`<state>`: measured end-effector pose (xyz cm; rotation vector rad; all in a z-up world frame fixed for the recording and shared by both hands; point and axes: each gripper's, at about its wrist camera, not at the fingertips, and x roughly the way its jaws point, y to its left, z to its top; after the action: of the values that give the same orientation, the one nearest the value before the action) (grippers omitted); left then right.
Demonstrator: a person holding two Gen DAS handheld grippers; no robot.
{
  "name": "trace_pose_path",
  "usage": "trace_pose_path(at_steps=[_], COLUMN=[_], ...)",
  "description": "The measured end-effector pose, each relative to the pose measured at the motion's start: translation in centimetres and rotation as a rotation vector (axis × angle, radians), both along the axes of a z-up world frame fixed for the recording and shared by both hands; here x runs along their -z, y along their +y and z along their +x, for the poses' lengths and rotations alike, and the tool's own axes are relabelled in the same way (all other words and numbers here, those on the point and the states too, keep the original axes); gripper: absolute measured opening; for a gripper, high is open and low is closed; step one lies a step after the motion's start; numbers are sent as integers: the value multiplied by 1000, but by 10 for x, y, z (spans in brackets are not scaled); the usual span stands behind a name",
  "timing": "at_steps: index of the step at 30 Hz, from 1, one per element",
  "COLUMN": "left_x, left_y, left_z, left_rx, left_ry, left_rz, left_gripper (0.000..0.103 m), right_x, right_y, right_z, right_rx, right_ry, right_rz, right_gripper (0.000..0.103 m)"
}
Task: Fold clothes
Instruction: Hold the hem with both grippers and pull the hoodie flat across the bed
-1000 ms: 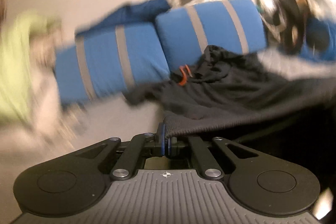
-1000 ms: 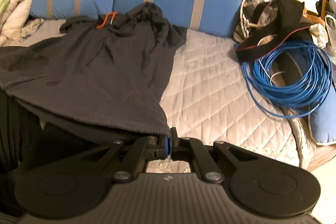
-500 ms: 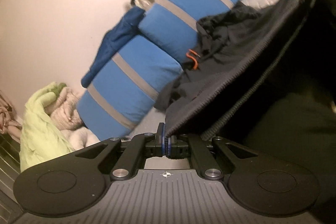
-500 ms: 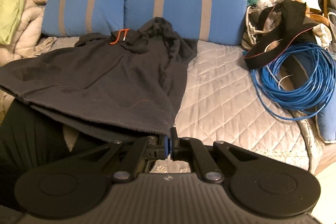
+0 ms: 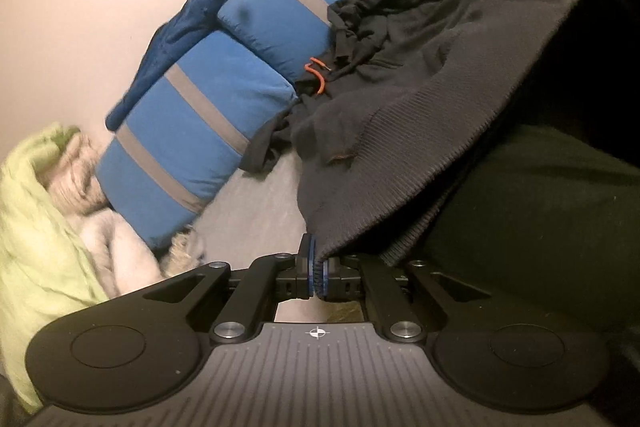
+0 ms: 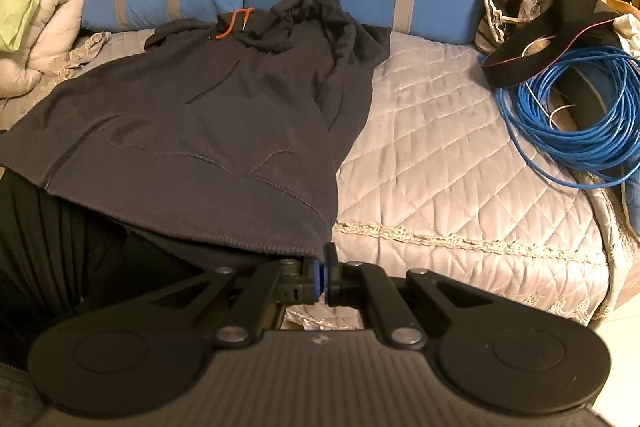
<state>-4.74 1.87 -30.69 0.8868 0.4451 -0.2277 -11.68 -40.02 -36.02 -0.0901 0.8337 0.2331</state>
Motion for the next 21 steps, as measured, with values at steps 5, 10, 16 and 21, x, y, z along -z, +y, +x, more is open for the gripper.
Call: trace_pose_path(at_steps=[5, 10, 16, 21], left_x=[-6, -21, -24, -33], left_y=[11, 28, 35, 32], left_z=[4, 7, 11, 9], left_rx=[-59, -101, -86, -88], left_ry=[-4, 27, 97, 103], left_rz=[-135, -310, -368, -360], left_gripper=[35, 40, 8, 4], right_x=[2, 3, -7, -17], right_y=[3, 5, 8, 9], right_z=[-1, -2, -7, -12], right_rx=[-13, -28, -65, -94], right_ry=[-3, -10, -47, -81], right_rz=[-3, -22, -62, -93], right_gripper=[4, 17, 2, 1])
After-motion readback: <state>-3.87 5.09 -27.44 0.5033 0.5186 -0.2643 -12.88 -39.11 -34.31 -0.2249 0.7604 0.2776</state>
